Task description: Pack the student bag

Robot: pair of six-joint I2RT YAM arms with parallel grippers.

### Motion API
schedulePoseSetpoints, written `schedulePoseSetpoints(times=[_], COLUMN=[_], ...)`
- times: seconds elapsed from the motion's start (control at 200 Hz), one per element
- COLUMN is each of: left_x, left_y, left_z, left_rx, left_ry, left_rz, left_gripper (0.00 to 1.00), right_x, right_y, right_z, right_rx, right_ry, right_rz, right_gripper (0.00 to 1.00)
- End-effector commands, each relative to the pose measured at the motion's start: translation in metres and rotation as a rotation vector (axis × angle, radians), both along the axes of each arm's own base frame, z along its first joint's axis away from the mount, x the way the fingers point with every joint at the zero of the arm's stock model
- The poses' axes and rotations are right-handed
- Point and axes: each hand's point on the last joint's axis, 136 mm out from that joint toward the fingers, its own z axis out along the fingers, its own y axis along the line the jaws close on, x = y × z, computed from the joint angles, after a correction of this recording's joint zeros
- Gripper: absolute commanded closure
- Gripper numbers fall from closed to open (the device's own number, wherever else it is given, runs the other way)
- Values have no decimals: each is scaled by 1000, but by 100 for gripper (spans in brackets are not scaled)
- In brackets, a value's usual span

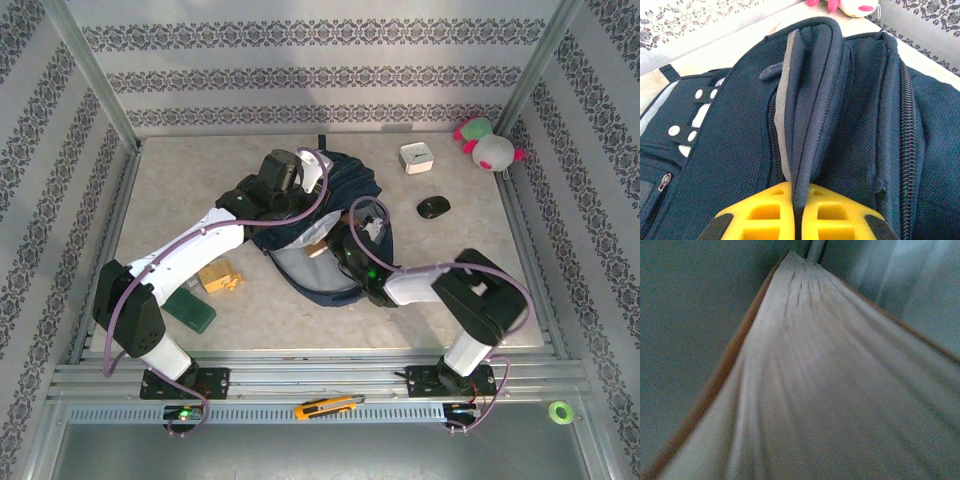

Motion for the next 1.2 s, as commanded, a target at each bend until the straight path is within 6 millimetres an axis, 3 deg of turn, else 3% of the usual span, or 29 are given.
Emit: schedulePoseSetpoints(times=[0.0,0.21,0.3,0.34,0.405,0.5,0.575,0.779,0.909,1.029,1.194], left_x=[6,3,3,4,7,13,18,31,35,35,25], left_y=[-6,-7,-7,-6,-4,1,5,19,23,21,13], left_z=[82,83,83,81,78,71,67,56,47,33,7], left_rx=[-163,-172,-171,-166,-156,-146,-137,-111,-96,-82,-77], left_ry=[-175,-172,-172,-170,-167,-151,-150,-138,-126,-101,-39], left_rz=[-12,-26,-26,-21,-6,14,36,83,94,86,37], left_gripper=[100,100,100,100,100,100,100,100,100,100,100], right_x=[31,62,69,70,66,56,46,15,-8,-29,-60], right_y=[12,19,15,13,11,6,0,-17,-28,-34,-59], right_z=[35,-1,-21,-27,-35,-41,-46,-52,-48,-24,9], right_rx=[156,135,123,118,103,81,60,26,16,12,-52], right_ry=[-122,-64,-18,-3,24,62,94,169,186,143,80], right_rz=[-27,-52,-66,-64,-52,-42,-34,3,30,85,125], right_gripper=[100,99,88,78,58,48,42,37,36,37,36])
